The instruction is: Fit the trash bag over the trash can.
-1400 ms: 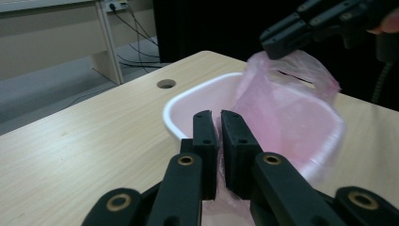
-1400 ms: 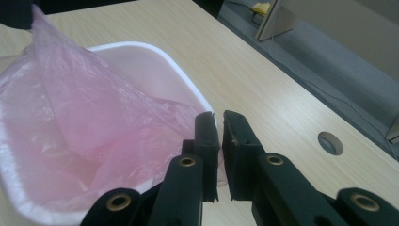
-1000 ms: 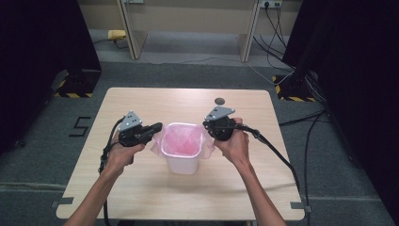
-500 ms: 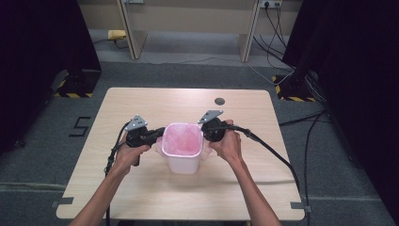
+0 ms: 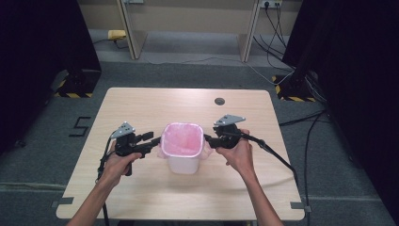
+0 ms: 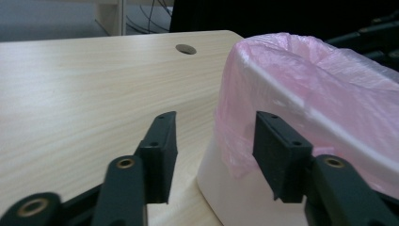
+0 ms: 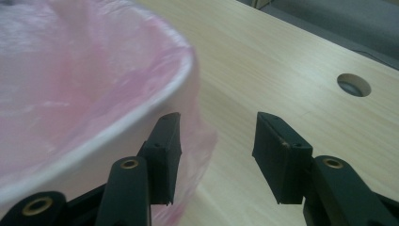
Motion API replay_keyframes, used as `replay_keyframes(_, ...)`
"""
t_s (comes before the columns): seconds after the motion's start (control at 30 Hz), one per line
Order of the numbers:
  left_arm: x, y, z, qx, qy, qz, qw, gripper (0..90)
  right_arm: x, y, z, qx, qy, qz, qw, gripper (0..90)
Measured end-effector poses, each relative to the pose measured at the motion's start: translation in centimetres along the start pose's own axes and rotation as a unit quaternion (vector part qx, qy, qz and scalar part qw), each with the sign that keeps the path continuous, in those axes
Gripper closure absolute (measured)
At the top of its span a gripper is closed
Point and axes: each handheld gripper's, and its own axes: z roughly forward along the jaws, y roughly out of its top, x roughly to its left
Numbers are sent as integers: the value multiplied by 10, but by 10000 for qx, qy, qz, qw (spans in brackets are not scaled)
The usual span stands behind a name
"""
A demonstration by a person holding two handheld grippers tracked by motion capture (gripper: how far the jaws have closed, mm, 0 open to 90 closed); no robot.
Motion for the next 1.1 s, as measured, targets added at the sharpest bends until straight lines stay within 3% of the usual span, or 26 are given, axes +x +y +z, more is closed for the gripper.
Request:
replay_keyframes(0.1,-5,-4,-3,62,12,-62,10000,473,10,-8,-2,36,51,-30,10000,517)
replay_keyframes(0.2,-10,-12,1,278,25,-18,9996,459,18,-19,7,339,-77,-210,9992,530)
replay_keyframes(0.3,-13,-20,7,524,161,241,9982,467,22,-29,17,429,-34,-172,9989,567)
replay_keyframes(0.43,-13,-30,18,728,197,301,9967,484,24,-39,31,646,-109,-301,9974,569)
replay_keyframes(0.57,-11,-31,17,667,229,354,9969,489,25,-41,37,661,-125,-352,9971,576)
replay_keyframes(0.8,-14,-29,-8,359,135,465,9982,490,24,-43,47,841,-148,-443,9954,567)
replay_keyframes(0.97,-16,-27,-18,214,110,310,9992,471,24,-44,48,895,-165,-427,9949,548)
replay_keyframes(1.1,-16,-20,-22,45,180,139,9997,448,22,-41,42,789,-155,-364,9961,542)
